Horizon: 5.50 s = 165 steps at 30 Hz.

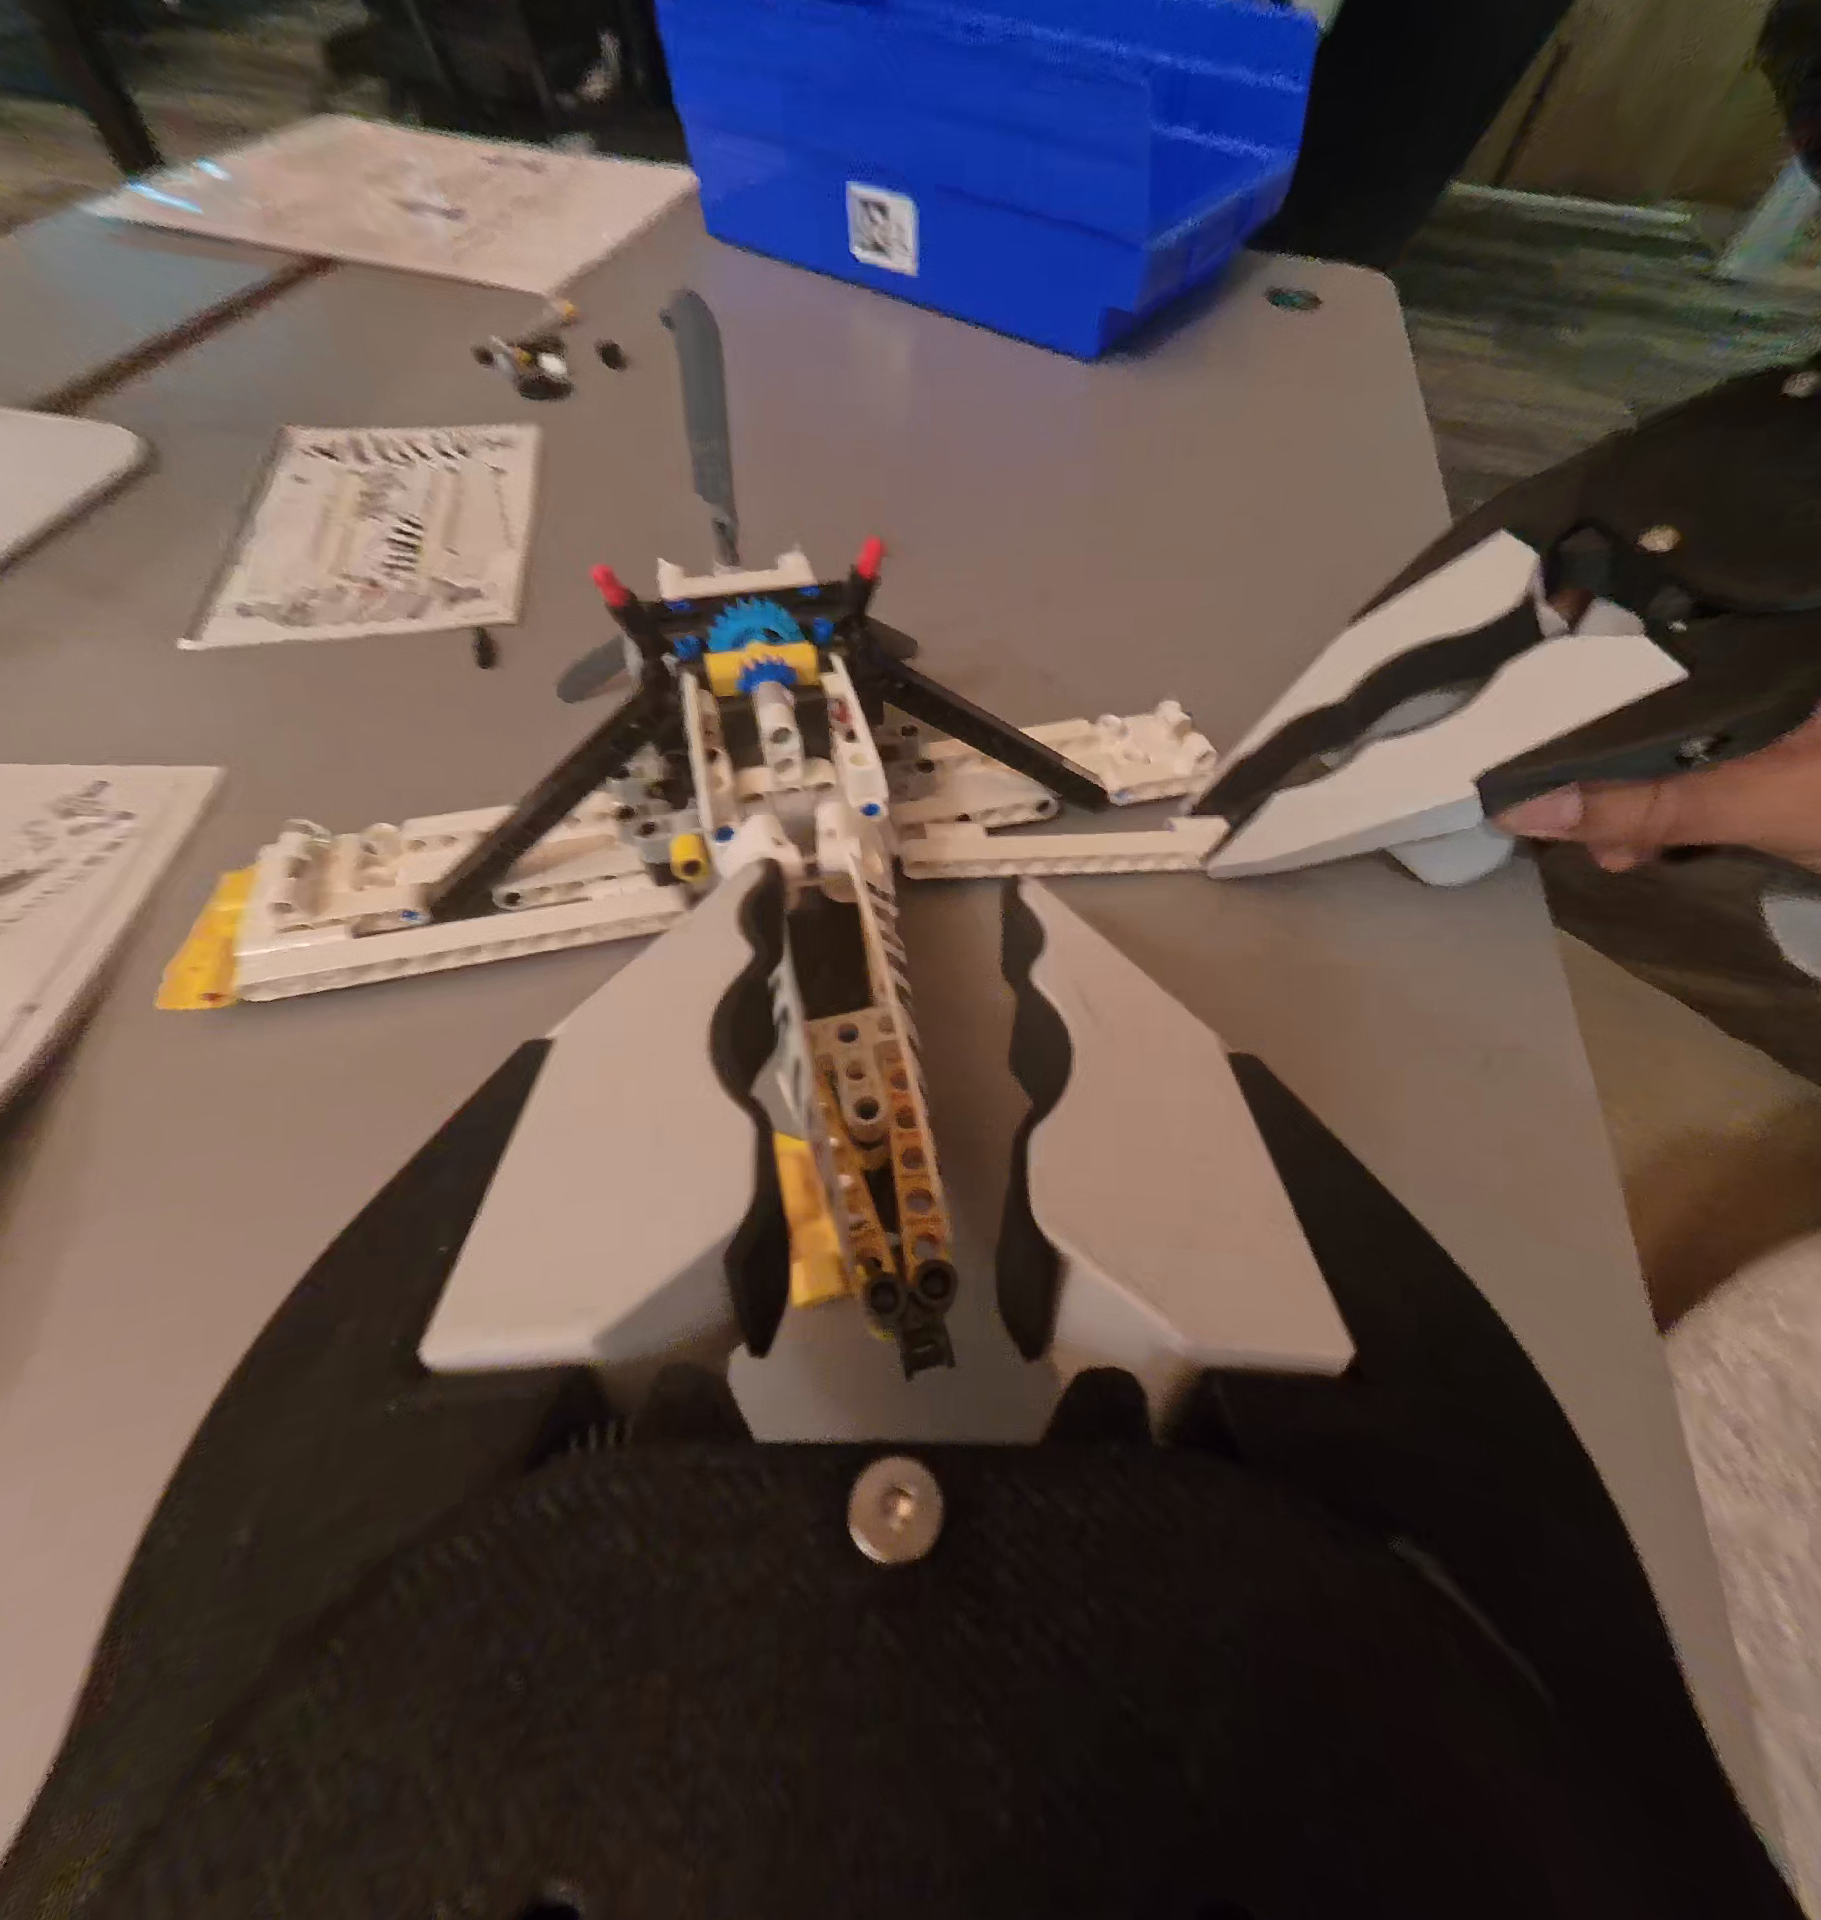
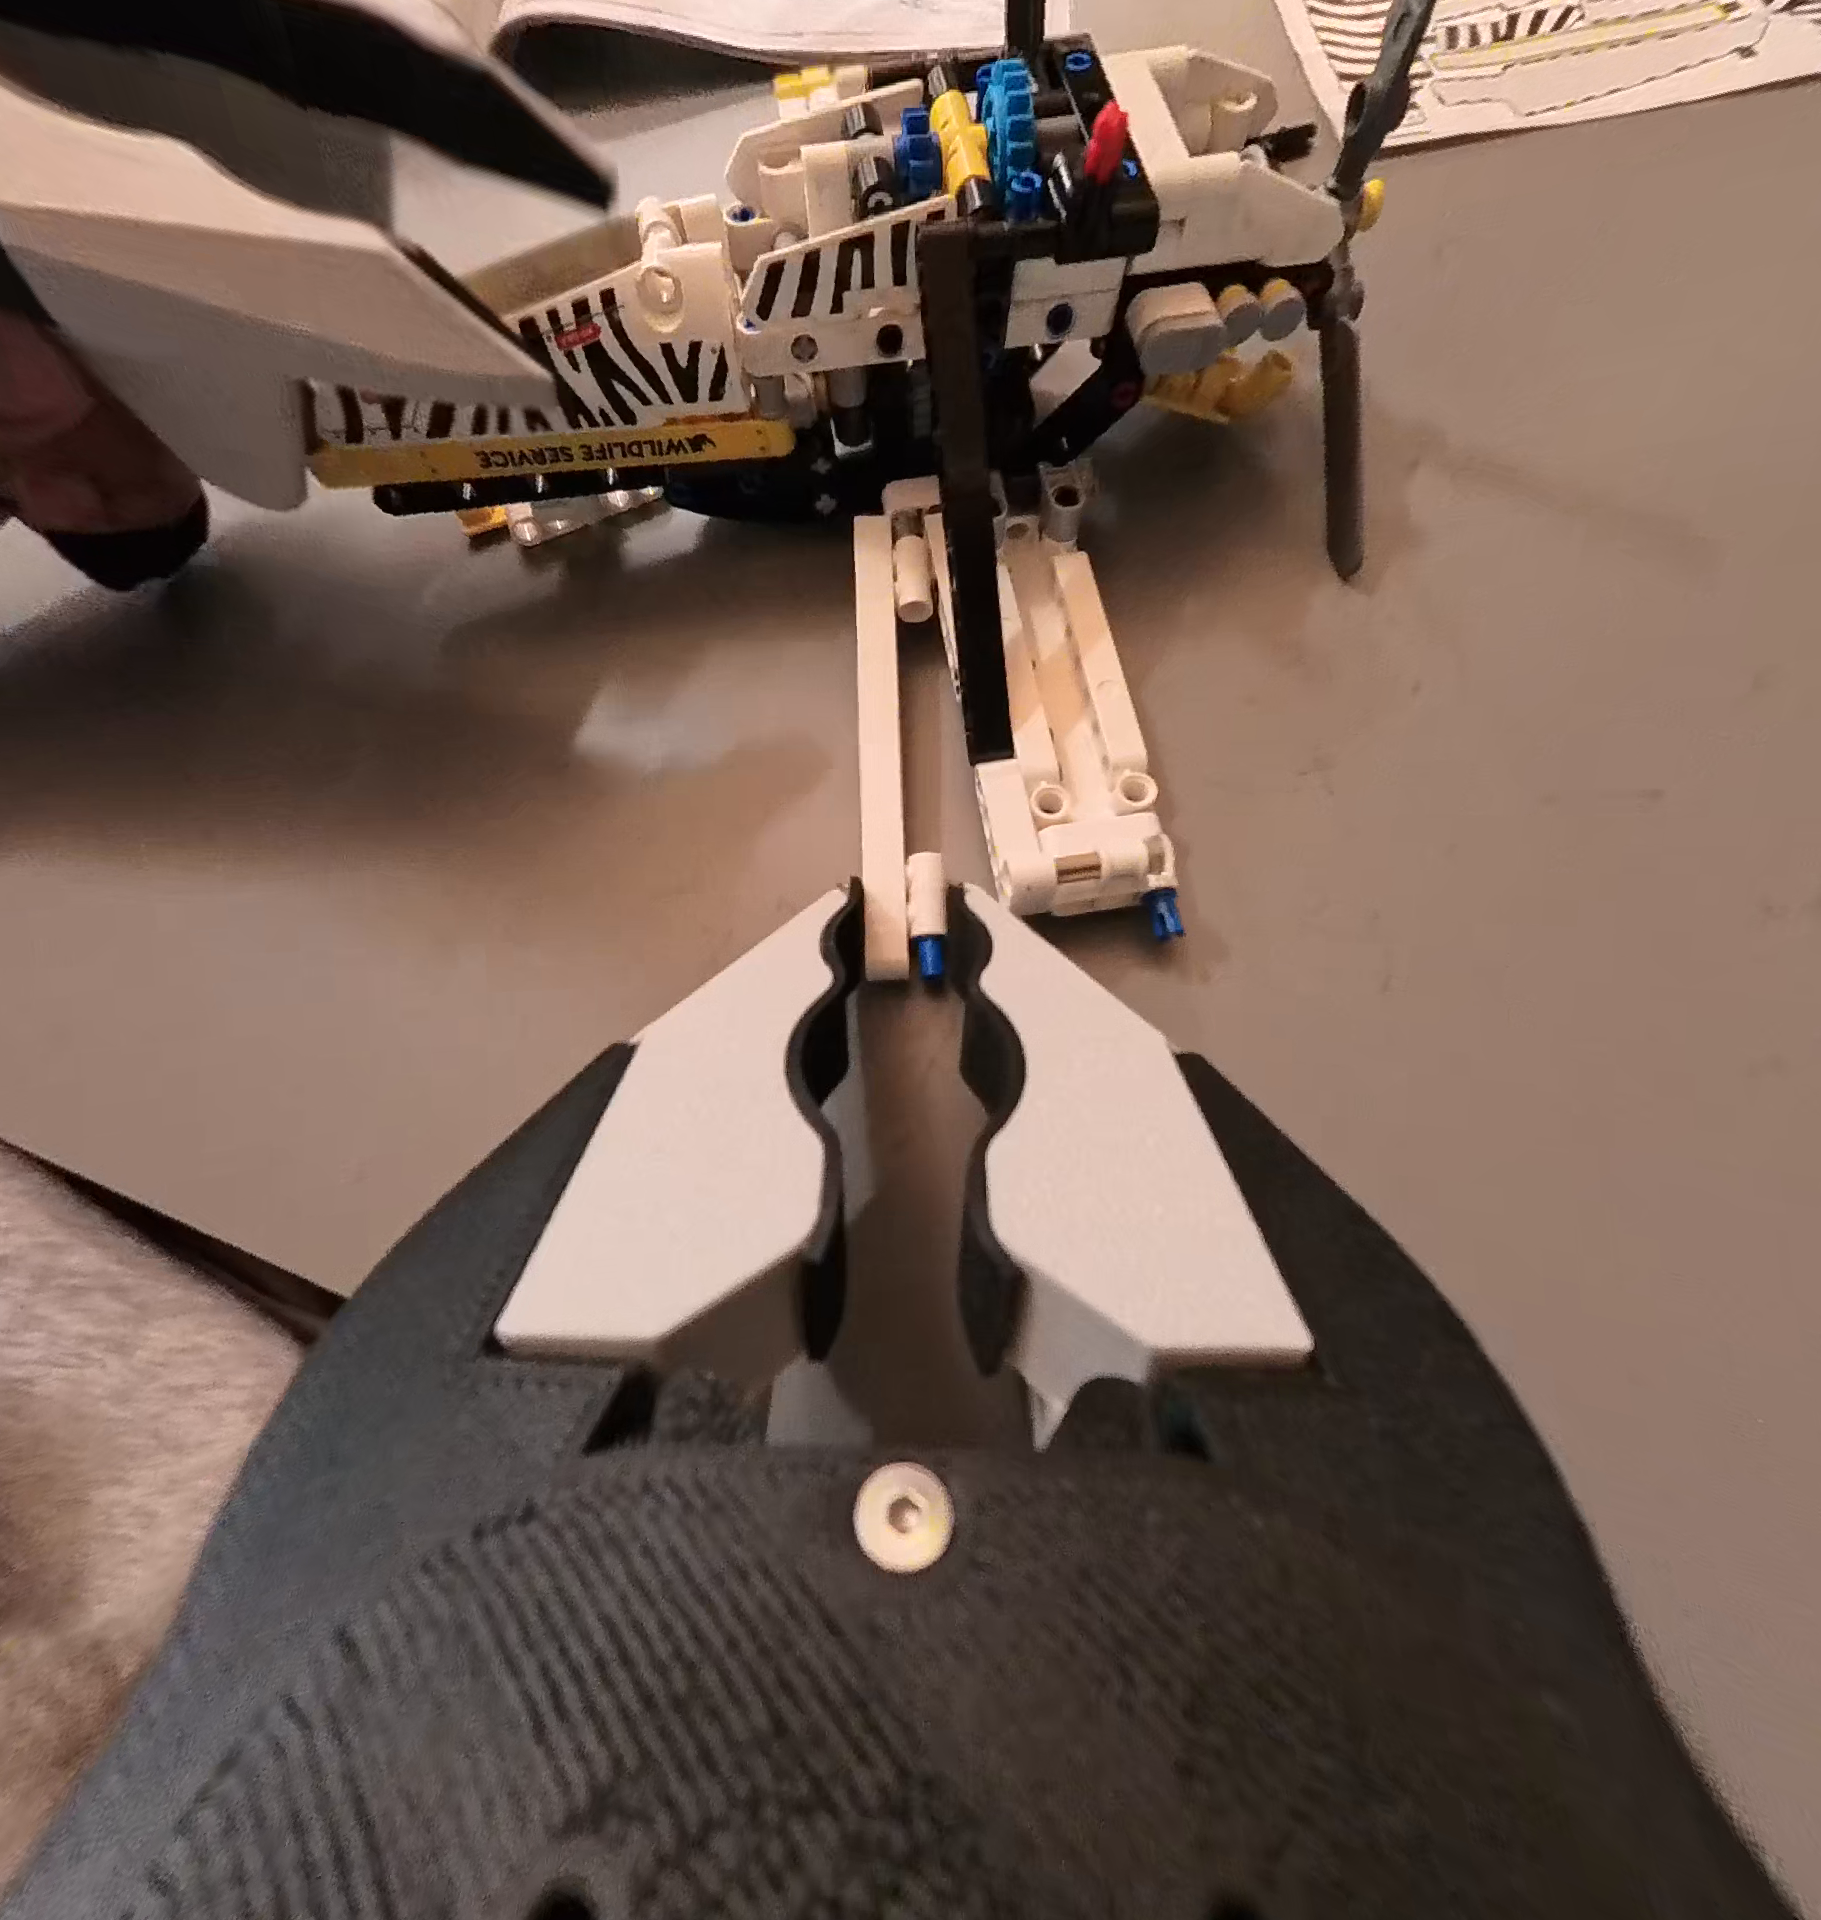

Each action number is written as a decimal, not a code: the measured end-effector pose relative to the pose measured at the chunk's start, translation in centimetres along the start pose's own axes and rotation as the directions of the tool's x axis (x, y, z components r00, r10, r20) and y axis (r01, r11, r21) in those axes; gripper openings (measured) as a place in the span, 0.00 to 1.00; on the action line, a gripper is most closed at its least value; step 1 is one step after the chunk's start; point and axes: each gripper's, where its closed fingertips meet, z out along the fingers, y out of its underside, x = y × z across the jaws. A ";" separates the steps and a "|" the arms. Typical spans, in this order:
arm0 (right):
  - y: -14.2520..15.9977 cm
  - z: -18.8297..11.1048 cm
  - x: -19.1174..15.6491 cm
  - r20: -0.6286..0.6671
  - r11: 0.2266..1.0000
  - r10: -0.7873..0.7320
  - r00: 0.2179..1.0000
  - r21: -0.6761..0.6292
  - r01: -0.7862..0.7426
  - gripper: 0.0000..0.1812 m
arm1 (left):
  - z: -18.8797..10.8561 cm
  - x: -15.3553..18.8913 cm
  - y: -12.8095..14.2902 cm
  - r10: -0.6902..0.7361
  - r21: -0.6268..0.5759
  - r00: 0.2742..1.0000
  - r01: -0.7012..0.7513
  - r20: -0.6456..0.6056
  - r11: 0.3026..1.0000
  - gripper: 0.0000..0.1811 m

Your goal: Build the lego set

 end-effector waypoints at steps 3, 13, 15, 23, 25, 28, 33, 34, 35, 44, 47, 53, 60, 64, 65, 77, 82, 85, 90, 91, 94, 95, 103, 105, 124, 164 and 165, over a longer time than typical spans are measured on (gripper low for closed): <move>0.0 0.0 0.0 0.007 1.000 0.011 1.000 -0.001 -0.011 0.07 | -0.6 -1.9 -1.1 0.045 0.046 0.989 -0.051 0.139 0.998 0.37; -0.3 -0.2 0.3 0.044 0.998 0.053 0.998 0.023 -0.054 0.07 | 3.1 -2.2 2.0 0.013 -0.287 0.987 0.034 0.160 0.957 0.43; -0.2 -0.2 0.3 0.043 0.998 0.053 0.998 0.022 -0.054 0.07 | 3.1 -2.3 2.1 -0.023 -0.293 0.988 0.066 0.150 0.954 0.31; -0.5 -0.2 0.4 0.059 0.998 0.042 0.997 0.043 -0.044 0.07 | 2.8 -1.9 2.5 -0.008 -0.330 0.995 0.042 0.103 0.943 0.23; -0.6 -0.4 0.2 0.060 0.998 0.016 0.998 0.052 -0.019 0.07 | 2.9 -1.9 2.4 -0.009 -0.327 0.994 0.043 0.104 0.944 0.22; -0.7 -0.6 0.3 0.051 0.998 -0.001 0.999 0.066 -0.002 0.07 | 2.9 -2.0 2.4 -0.014 -0.320 0.995 0.046 0.102 0.946 0.22; -0.9 -0.8 0.3 0.074 0.995 0.032 0.997 0.094 -0.039 0.07 | 2.8 -2.0 2.5 -0.008 -0.317 0.994 0.042 0.106 0.948 0.22; -0.9 -0.8 0.3 0.074 0.995 0.036 0.997 0.094 -0.043 0.07 | 2.8 -2.0 2.5 -0.008 -0.317 0.994 0.041 0.107 0.948 0.22; -0.9 -0.7 0.3 0.074 0.995 0.037 0.997 0.092 -0.044 0.07 | 2.8 -1.9 2.5 -0.006 -0.317 0.994 0.040 0.108 0.948 0.22; -0.7 -0.5 0.4 0.020 0.998 -0.008 1.000 0.064 0.007 0.07 | 2.8 -1.9 2.5 0.024 -0.326 0.994 0.013 0.111 0.945 0.23; -0.7 -0.4 0.6 -0.041 0.997 -0.061 0.997 0.050 0.063 0.08 | 2.8 -1.9 2.6 0.033 -0.331 0.993 0.006 0.112 0.943 0.23; -1.3 -0.3 0.7 -0.164 0.984 -0.146 0.976 0.079 0.161 0.08 | 2.7 -2.1 2.7 0.053 -0.345 0.992 -0.010 0.116 0.939 0.23; -0.9 0.4 0.9 -0.224 0.977 -0.207 0.952 0.008 0.214 0.08 | 2.7 -2.0 2.7 0.057 -0.343 0.991 -0.012 0.121 0.939 0.23; -1.0 0.1 0.4 -0.205 0.976 -0.203 0.958 0.036 0.214 0.12 | 2.8 -2.1 2.6 0.038 -0.328 0.992 0.003 0.119 0.945 0.23; -1.0 -0.1 0.3 -0.187 0.978 -0.187 0.964 0.054 0.200 0.14 | 2.8 -2.1 2.6 0.034 -0.325 0.992 0.006 0.118 0.946 0.23; 0.0 -1.0 0.6 -0.145 0.989 -0.126 0.981 0.056 0.135 0.09 | 2.8 -2.1 2.6 0.045 -0.318 0.991 -0.002 0.127 0.948 0.23; -0.9 -1.6 0.0 -0.227 0.955 -0.268 0.936 0.063 0.289 0.05 | 2.8 -2.1 2.6 0.046 -0.318 0.991 -0.003 0.127 0.948 0.23; -0.6 -1.1 0.1 -0.242 0.948 -0.302 0.922 0.023 0.317 0.07 | 2.8 -2.2 2.6 0.051 -0.320 0.990 -0.007 0.129 0.947 0.23; -0.3 -0.4 0.3 -0.211 0.956 -0.287 0.935 0.002 0.294 0.06 | 2.8 -2.2 2.6 0.054 -0.320 0.990 -0.010 0.129 0.947 0.23; -0.3 -0.4 0.3 -0.203 0.959 -0.279 0.939 -0.004 0.284 0.06 | 2.8 -2.1 2.6 0.055 -0.320 0.990 -0.010 0.129 0.947 0.23; -0.1 -0.1 0.5 -0.182 0.971 -0.240 0.954 -0.022 0.240 0.08 | 2.8 -2.1 2.6 0.062 -0.320 0.990 -0.017 0.129 0.947 0.23; -0.2 -0.1 0.5 -0.173 0.975 -0.223 0.960 -0.023 0.222 0.09 | 2.8 -2.1 2.6 0.065 -0.321 0.989 -0.019 0.131 0.947 0.23; -0.3 -0.1 0.7 -0.131 0.988 -0.152 0.980 0.020 0.156 0.08 | 2.9 -2.2 2.7 0.070 -0.321 0.989 -0.024 0.132 0.947 0.23; -0.3 -0.2 0.5 -0.131 0.985 -0.163 0.978 0.028 0.168 0.08 | 2.9 -2.2 2.7 0.069 -0.321 0.989 -0.023 0.132 0.947 0.23; -1.5 -2.9 0.9 -0.139 0.970 -0.125 0.982 0.193 0.150 0.09 | 2.9 -2.0 2.4 0.010 -0.282 0.993 0.024 0.117 0.959 0.24; -4.5 -2.2 -0.1 -0.167 0.921 -0.162 0.972 0.327 0.210 0.14 | -20.8 -20.4 1.8 -0.311 0.248 0.721 0.196 0.620 0.949 0.23; -4.4 -2.1 -0.1 -0.168 0.922 -0.162 0.972 0.325 0.210 0.13 | -21.0 -20.5 1.8 -0.322 0.260 0.713 0.200 0.623 0.945 0.23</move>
